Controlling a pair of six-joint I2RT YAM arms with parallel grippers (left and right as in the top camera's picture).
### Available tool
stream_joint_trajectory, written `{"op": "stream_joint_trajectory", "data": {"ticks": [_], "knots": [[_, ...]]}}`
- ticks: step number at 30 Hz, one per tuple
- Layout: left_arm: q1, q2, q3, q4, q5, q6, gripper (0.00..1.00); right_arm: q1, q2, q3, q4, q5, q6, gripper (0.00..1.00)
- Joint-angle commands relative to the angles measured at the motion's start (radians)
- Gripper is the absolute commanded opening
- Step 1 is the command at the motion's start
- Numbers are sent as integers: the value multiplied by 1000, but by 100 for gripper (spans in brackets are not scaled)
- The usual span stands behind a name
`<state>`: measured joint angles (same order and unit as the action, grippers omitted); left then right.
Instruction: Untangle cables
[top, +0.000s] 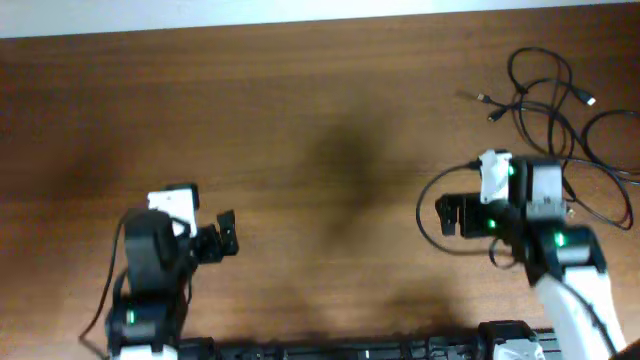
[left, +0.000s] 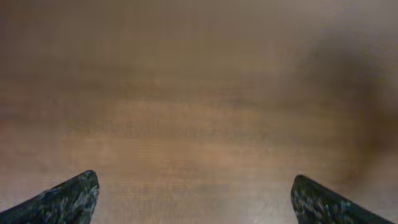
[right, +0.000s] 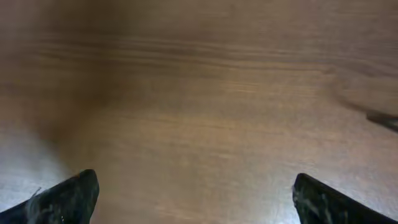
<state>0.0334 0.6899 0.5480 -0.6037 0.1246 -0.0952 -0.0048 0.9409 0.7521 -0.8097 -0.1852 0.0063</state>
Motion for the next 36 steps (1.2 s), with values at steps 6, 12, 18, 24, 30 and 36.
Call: {"op": "stream_joint_trajectory", "data": {"ticks": [6,12,18,24,30,36], "knots": [[0,-332,-53,2,10,-2,99,5,-137,-79,14,-9,10,99],[0,-332,-53,-65,10,-2,99,5,10,-79,14,-9,10,99],[0,-332,-53,-117,10,-2,99,5,237,-79,14,-9,10,98],[0,-332,-53,-148,10,-2,99,5,181,-80,14,-9,10,99],[0,-332,-53,-148,10,-2,99,5,-331,-159,269,20,-77,99],[0,-332,-53,-150,10,-2,99,45,-647,-441,769,53,-81,99]]}}
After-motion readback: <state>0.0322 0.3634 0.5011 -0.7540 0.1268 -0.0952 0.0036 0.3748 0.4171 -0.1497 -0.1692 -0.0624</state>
